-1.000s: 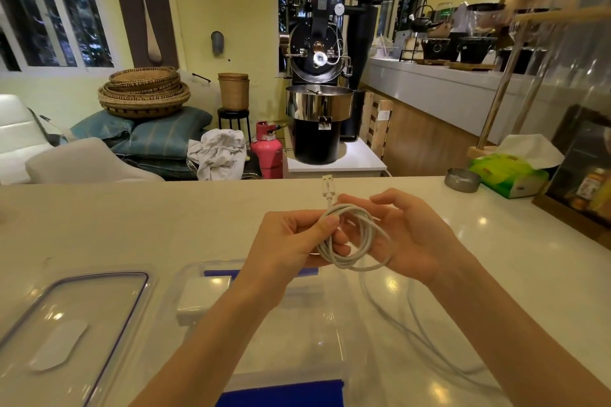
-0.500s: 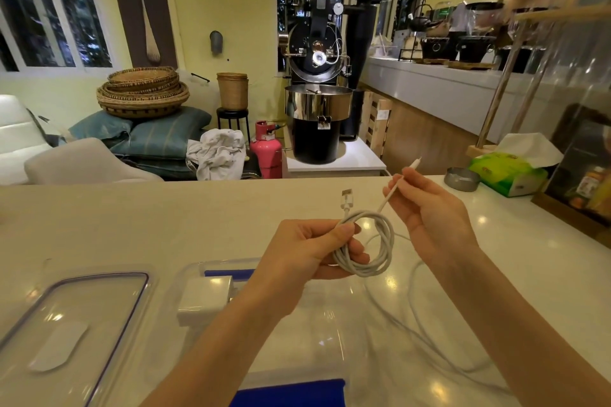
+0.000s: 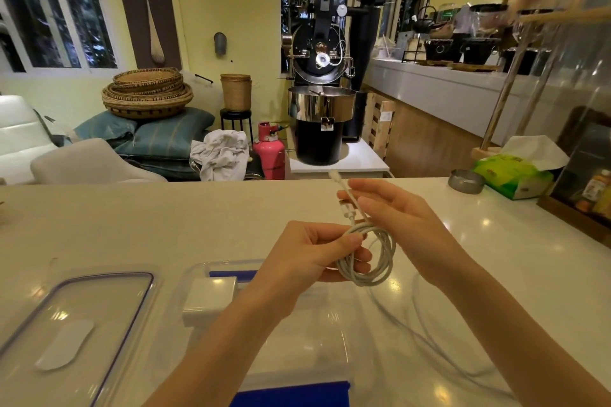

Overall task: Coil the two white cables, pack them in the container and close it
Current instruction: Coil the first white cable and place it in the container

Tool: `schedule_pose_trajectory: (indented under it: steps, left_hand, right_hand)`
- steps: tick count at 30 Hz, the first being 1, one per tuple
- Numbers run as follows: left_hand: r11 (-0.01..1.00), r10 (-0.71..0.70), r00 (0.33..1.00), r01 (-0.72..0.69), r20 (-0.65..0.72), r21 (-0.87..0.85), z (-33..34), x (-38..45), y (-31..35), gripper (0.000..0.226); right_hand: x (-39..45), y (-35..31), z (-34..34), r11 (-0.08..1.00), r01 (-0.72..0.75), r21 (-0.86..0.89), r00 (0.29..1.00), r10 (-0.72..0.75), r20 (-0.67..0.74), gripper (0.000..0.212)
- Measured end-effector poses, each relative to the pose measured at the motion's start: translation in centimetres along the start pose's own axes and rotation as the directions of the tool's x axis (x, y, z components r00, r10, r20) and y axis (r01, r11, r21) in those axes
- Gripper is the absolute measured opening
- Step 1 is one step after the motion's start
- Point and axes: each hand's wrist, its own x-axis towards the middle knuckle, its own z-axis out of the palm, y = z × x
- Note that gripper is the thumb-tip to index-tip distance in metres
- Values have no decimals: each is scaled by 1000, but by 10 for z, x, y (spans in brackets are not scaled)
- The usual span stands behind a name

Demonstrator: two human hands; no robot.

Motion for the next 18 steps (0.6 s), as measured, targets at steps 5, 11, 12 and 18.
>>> schedule_pose_trajectory:
  steps: [5,11,12,18]
  left_hand:
    - [1000,-4,999,5,-38,9,0,2,-2,17]
    - [996,13,1000,-13,4,89,0,1,-1,14]
    - [993,22,999,-24,24,118,0,1,-1,13]
    - [965,43,989,-77,140,250,0,0,-1,14]
  right_hand:
    - [-2,4,7,953,4,-303,998,15,63,32]
    - [-1,2,4,981,-13,-192,996,-4,-87,25]
    - [0,2,1,989,-47,-143,992,29,-127,23]
    - [0,1,-6,979,-113,-169,991,123,52,19]
